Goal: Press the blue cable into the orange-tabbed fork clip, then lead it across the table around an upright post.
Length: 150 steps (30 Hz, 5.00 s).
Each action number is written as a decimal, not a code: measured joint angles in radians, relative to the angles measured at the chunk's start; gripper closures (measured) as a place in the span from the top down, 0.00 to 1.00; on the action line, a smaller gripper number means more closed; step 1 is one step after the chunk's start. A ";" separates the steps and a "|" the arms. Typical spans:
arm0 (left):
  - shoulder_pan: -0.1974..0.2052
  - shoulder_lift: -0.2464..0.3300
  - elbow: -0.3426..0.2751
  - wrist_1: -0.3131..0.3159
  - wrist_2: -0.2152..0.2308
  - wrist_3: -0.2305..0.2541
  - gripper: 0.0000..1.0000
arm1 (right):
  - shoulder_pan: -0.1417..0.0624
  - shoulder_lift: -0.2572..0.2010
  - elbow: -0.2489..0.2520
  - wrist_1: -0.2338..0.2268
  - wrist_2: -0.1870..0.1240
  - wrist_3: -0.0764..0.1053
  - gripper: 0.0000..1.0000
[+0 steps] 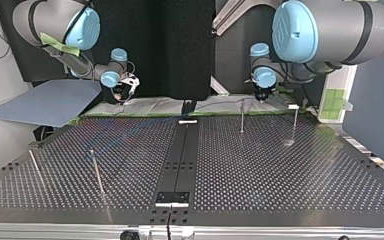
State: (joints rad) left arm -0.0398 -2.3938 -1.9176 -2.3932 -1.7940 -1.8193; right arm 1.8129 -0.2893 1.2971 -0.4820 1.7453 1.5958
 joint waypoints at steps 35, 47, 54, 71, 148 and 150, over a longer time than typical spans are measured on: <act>-0.027 0.072 -0.076 0.091 0.056 0.103 0.00 | -0.003 0.000 0.000 0.000 0.002 0.002 0.00; -0.054 0.072 -0.076 0.025 -0.005 0.149 0.00 | -0.007 0.000 0.000 0.000 0.013 0.002 0.00; -0.073 0.072 -0.076 0.033 -0.011 0.145 0.00 | -0.005 0.000 0.000 0.000 0.013 0.001 0.00; -0.073 0.072 -0.076 0.066 -0.008 0.156 0.00 | -0.005 0.000 0.000 0.000 0.013 0.001 0.00; -0.059 0.071 0.069 -0.062 -0.077 0.143 1.00 | -0.016 0.000 -0.010 0.010 0.010 0.001 0.00; -0.059 0.071 0.058 -0.081 -0.072 0.141 1.00 | -0.016 0.000 -0.010 0.010 0.010 0.001 0.00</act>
State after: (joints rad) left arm -0.0991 -2.3227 -1.8596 -2.4740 -1.8657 -1.6779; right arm 1.7971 -0.2894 1.2874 -0.4717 1.7551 1.5972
